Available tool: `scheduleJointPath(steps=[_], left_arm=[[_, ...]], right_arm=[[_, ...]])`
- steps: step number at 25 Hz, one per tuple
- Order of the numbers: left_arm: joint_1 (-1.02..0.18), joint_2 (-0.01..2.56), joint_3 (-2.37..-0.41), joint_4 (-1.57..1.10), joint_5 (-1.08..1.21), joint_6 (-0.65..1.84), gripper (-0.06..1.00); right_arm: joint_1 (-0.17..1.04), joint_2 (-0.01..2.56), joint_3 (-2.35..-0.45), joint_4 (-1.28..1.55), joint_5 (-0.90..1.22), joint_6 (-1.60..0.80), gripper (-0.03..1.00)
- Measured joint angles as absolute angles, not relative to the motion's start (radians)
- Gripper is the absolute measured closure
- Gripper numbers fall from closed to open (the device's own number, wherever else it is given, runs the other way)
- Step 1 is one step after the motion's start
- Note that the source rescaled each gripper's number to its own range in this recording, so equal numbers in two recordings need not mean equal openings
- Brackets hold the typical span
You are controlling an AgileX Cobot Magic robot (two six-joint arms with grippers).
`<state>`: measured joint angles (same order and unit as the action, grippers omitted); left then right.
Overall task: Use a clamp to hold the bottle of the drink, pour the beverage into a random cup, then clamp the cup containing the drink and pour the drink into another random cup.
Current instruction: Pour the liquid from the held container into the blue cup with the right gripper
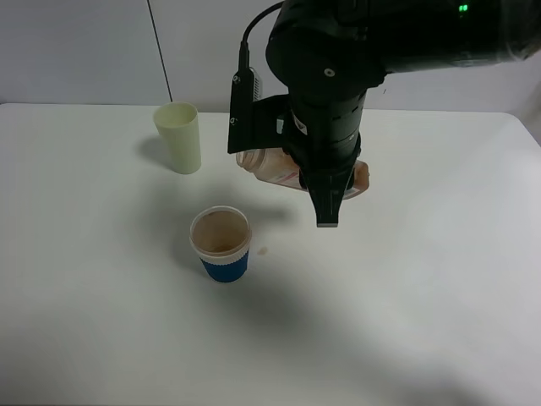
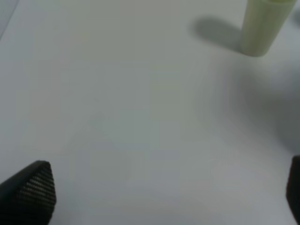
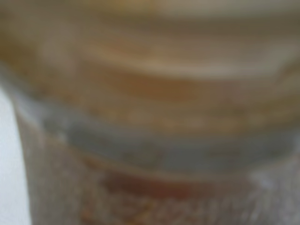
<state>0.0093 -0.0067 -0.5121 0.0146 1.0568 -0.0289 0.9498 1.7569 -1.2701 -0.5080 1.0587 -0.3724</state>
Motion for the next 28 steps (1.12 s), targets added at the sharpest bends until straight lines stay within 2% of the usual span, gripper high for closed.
scheduleJointPath(steps=[14,28], left_arm=[[0.009,-0.007,-0.512,0.015,1.057,-0.029,-0.06],[0.009,-0.007,-0.512,0.015,1.057,-0.029,-0.06]], right_arm=[[1.009,1.819,-1.27,-0.509,1.032,-0.384,0.95],[1.019,1.822,-1.27,-0.578,1.061,-0.391,0.95]])
